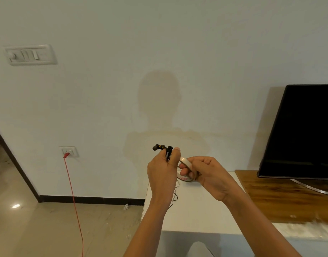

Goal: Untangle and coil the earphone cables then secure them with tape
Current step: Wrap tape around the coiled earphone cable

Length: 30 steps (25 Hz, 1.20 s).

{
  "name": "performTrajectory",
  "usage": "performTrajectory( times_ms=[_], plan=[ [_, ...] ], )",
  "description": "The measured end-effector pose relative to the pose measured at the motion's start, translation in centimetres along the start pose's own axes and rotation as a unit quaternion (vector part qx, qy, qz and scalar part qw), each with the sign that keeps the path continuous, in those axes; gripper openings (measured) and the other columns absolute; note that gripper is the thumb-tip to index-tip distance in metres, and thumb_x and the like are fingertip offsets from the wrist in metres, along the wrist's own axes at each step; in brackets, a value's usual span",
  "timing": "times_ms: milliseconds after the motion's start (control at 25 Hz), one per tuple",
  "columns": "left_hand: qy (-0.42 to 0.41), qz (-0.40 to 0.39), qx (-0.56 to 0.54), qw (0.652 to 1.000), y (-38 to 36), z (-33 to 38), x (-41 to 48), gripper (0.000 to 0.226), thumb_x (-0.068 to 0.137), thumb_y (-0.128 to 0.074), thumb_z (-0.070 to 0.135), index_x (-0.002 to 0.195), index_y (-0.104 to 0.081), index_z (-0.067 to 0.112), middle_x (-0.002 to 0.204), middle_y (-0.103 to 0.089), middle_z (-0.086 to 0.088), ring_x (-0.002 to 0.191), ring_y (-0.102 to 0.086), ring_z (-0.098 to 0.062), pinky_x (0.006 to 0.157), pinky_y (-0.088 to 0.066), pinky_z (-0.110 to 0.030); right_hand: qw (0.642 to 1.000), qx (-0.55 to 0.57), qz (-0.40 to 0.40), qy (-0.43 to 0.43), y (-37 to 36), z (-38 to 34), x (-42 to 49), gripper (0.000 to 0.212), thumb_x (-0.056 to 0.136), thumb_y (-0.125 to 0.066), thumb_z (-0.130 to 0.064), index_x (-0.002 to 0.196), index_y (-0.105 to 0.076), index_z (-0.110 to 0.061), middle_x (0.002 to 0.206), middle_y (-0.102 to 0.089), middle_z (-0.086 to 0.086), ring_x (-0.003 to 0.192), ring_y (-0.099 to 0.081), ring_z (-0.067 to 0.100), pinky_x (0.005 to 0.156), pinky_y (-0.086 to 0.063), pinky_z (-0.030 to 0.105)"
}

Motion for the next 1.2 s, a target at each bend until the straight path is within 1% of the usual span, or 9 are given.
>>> performTrajectory(
  times_ms=[200, 280, 440, 640, 720, 840, 1040, 1120, 1200],
  plan=[
    [0.009, -0.015, -0.016, 1.0, -0.1, 0.2, -0.1, 0.046, 0.092, -0.056, 0.031, 0.056, -0.035, 0.013, 0.051, -0.029, 0.006, 0.049, -0.028, -0.008, 0.047, -0.029, -0.017, 1.0, -0.002, -0.015, 0.0, 0.3, -0.3, -0.4, 0.039, 0.092, -0.037, 0.005, 0.081, -0.074, -0.004, 0.07, -0.069, 0.008, 0.062, -0.055, 0.012, 0.073, -0.049, 0.028],
    [0.015, -0.019, -0.023, 0.999, -0.2, 0.4, -0.2, 0.046, 0.093, -0.056, 0.03, 0.056, -0.034, 0.014, 0.05, -0.029, 0.008, 0.049, -0.028, -0.008, 0.046, -0.03, -0.015, 1.0, -0.001, -0.016, -0.001, 0.3, -0.4, -0.5, 0.039, 0.093, -0.038, 0.005, 0.081, -0.074, -0.004, 0.072, -0.069, 0.009, 0.062, -0.055, 0.013, 0.071, -0.049, 0.026],
    [0.014, -0.014, -0.025, 0.999, -0.1, 0.8, -0.4, 0.047, 0.092, -0.057, 0.03, 0.054, -0.034, 0.014, 0.046, -0.028, 0.01, 0.047, -0.028, -0.009, 0.046, -0.03, -0.015, 1.0, 0.012, -0.001, -0.006, 0.3, -0.7, -0.8, 0.041, 0.094, -0.037, 0.004, 0.079, -0.074, -0.005, 0.073, -0.071, 0.01, 0.062, -0.056, 0.012, 0.072, -0.051, 0.026],
    [0.004, -0.013, -0.027, 1.0, -0.1, 1.2, -0.4, 0.046, 0.091, -0.058, 0.03, 0.057, -0.033, 0.012, 0.051, -0.028, 0.006, 0.05, -0.026, -0.01, 0.046, -0.028, -0.017, 1.0, 0.019, 0.017, -0.008, 0.2, -0.9, -0.9, 0.038, 0.095, -0.042, -0.005, 0.076, -0.074, -0.005, 0.07, -0.069, 0.011, 0.062, -0.053, 0.015, 0.073, -0.048, 0.032],
    [0.003, -0.013, -0.02, 1.0, -0.1, 1.1, -0.4, 0.046, 0.091, -0.057, 0.031, 0.057, -0.034, 0.012, 0.051, -0.028, 0.005, 0.05, -0.026, -0.01, 0.046, -0.028, -0.017, 1.0, 0.017, 0.009, -0.008, 0.2, -0.8, -0.9, 0.038, 0.095, -0.041, -0.003, 0.077, -0.074, -0.005, 0.071, -0.069, 0.01, 0.061, -0.054, 0.014, 0.073, -0.047, 0.031],
    [0.002, -0.01, -0.014, 1.0, -0.1, 0.9, -0.3, 0.047, 0.091, -0.057, 0.033, 0.056, -0.032, 0.013, 0.049, -0.027, 0.008, 0.049, -0.026, -0.01, 0.046, -0.026, -0.019, 1.0, 0.018, 0.006, -0.007, 0.3, -0.8, -0.9, 0.04, 0.095, -0.037, 0.001, 0.08, -0.074, -0.004, 0.074, -0.07, 0.01, 0.066, -0.056, 0.015, 0.075, -0.048, 0.03],
    [-0.004, -0.006, -0.002, 1.0, -0.2, 0.9, -0.2, 0.046, 0.09, -0.057, 0.033, 0.056, -0.034, 0.012, 0.05, -0.029, 0.006, 0.05, -0.025, -0.01, 0.047, -0.026, -0.02, 1.0, 0.006, 0.024, -0.001, 0.0, -0.8, -0.8, 0.032, 0.094, -0.045, -0.001, 0.078, -0.073, -0.005, 0.067, -0.069, 0.006, 0.066, -0.055, 0.014, 0.075, -0.046, 0.03],
    [-0.003, -0.007, -0.002, 1.0, -0.2, 1.0, -0.3, 0.047, 0.09, -0.057, 0.032, 0.055, -0.033, 0.013, 0.049, -0.027, 0.007, 0.05, -0.025, -0.01, 0.046, -0.025, -0.02, 1.0, 0.009, 0.018, -0.004, 0.1, -0.8, -0.8, 0.035, 0.093, -0.044, 0.0, 0.077, -0.074, -0.007, 0.068, -0.069, 0.007, 0.066, -0.054, 0.016, 0.075, -0.046, 0.031],
    [-0.001, -0.01, 0.003, 1.0, -0.1, 1.0, -0.3, 0.048, 0.09, -0.057, 0.033, 0.054, -0.032, 0.015, 0.046, -0.027, 0.008, 0.049, -0.025, -0.01, 0.046, -0.026, -0.02, 1.0, 0.007, 0.017, -0.005, 0.2, -0.8, -0.8, 0.04, 0.092, -0.041, 0.005, 0.076, -0.075, -0.008, 0.07, -0.069, 0.009, 0.069, -0.052, 0.021, 0.077, -0.046, 0.034]
  ],
)
Point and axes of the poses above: each hand's wrist, its own x-axis towards the middle knuckle, its own y-axis out of the back of the hand, z = x × y, the point moved 3 cm from there along x, towards the middle knuckle
